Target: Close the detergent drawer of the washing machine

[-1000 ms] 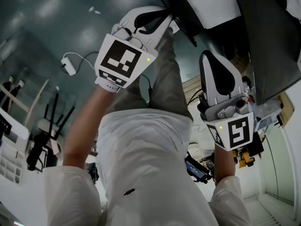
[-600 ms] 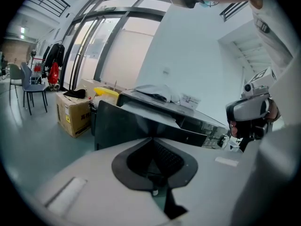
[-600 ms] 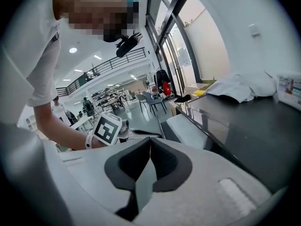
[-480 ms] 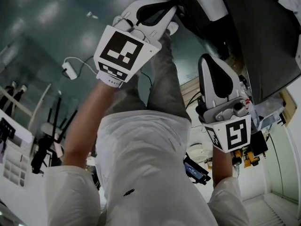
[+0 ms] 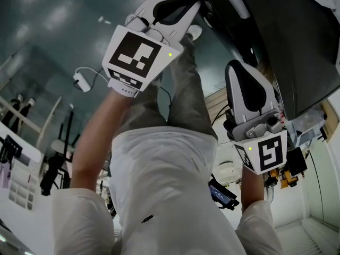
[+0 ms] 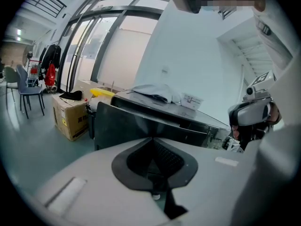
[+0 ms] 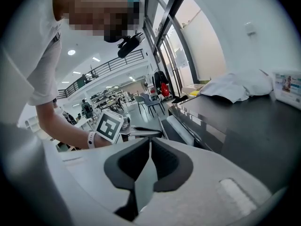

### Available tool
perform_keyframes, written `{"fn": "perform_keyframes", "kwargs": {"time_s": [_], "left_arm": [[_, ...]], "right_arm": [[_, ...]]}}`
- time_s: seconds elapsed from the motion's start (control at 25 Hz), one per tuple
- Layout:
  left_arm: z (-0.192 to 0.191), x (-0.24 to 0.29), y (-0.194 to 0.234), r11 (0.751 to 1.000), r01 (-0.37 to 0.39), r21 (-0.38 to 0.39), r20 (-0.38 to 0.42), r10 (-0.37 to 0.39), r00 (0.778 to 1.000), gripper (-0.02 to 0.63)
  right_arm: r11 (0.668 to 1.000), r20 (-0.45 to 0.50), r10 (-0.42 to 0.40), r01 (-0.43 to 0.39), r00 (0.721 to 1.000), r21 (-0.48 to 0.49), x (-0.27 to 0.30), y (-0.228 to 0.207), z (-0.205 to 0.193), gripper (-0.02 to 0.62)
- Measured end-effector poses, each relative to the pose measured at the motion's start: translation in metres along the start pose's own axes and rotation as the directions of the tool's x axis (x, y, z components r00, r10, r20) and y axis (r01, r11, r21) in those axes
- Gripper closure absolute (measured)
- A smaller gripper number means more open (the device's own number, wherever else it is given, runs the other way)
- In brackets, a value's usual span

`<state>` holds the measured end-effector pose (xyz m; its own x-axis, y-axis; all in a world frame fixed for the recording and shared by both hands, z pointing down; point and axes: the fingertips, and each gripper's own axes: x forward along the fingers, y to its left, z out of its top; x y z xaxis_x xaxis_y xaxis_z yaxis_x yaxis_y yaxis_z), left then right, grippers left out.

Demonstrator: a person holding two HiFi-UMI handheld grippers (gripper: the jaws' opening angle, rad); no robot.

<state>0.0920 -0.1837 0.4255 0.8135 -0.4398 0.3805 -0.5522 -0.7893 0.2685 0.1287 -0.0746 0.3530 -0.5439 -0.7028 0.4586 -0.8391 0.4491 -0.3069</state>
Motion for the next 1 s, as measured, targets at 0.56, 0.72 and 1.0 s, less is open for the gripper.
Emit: {"fn": "perform_keyframes", "kwargs": {"time_s": [0.56,0.72,1.0], "left_arm": [[0.003,0.001,0.002,0.999,-0.030,-0.024,0.003,0.030,1.000,0.587],[0.005,0.008,0.002,0.999,-0.032,-0.022,0.015,0.033,0.999,0.588],[0.019,0.038,0.002,1.000,-0.015,-0.012,0.009,0.015,1.000,0.588]], "right_arm": [[1.000,0.006,0.003,-0.003,1.000,0.002,0.002,-0.003,0.002,0.577],[1.000,0.003,0.009,-0.009,1.000,0.008,0.003,-0.005,0.000,0.575],[1.000,0.006,-0.005,0.004,1.000,0.026,0.002,-0.008,0.001,0.575]]}}
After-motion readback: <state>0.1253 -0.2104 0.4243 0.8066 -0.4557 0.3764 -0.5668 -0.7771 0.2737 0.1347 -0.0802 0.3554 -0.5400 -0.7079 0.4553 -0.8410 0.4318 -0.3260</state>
